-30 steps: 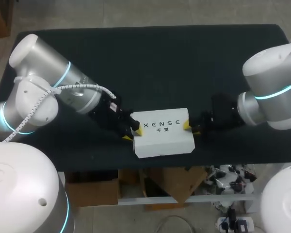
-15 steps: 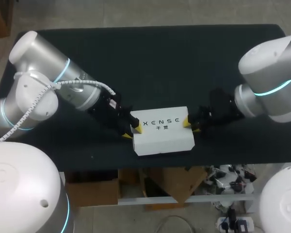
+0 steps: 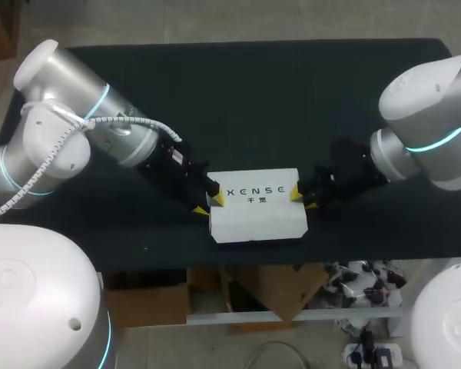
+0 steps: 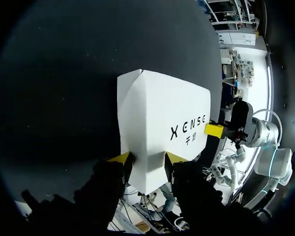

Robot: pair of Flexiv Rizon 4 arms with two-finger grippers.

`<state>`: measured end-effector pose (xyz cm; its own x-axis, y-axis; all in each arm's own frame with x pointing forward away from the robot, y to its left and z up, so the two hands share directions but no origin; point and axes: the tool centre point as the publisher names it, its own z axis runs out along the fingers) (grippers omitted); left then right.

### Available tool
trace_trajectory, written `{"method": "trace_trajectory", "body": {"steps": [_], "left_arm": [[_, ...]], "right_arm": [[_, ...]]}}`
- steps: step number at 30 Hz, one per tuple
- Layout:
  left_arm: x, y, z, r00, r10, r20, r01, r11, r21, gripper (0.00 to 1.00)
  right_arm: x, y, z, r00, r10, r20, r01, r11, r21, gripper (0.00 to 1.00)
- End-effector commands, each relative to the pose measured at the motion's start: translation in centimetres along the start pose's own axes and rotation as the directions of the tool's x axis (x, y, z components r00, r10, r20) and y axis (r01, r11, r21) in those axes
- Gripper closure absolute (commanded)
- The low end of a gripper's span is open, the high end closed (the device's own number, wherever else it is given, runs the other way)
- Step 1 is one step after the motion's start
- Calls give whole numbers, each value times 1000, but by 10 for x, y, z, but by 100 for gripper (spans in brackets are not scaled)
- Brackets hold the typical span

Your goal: Assemble the packaging by folding the flat box into shape, placing the metal phone stand inside, and closing the box properly

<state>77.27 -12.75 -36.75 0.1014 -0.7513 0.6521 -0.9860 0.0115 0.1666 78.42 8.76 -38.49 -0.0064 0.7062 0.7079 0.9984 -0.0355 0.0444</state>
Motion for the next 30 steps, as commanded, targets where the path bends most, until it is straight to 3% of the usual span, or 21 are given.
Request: {"method": "trace_trajectory", "body": {"steps": [1,30], "left_arm": [[13,-5,9,1000,-10,2,10,1000,-19,56],[16,-7,0,993,-121,0,120,989,-85,59]], "right_arm": [[10,0,9,1000,4,-4,-4,1000,15,60],[20,1,2,997,71,12,-72,993,93,60]]}}
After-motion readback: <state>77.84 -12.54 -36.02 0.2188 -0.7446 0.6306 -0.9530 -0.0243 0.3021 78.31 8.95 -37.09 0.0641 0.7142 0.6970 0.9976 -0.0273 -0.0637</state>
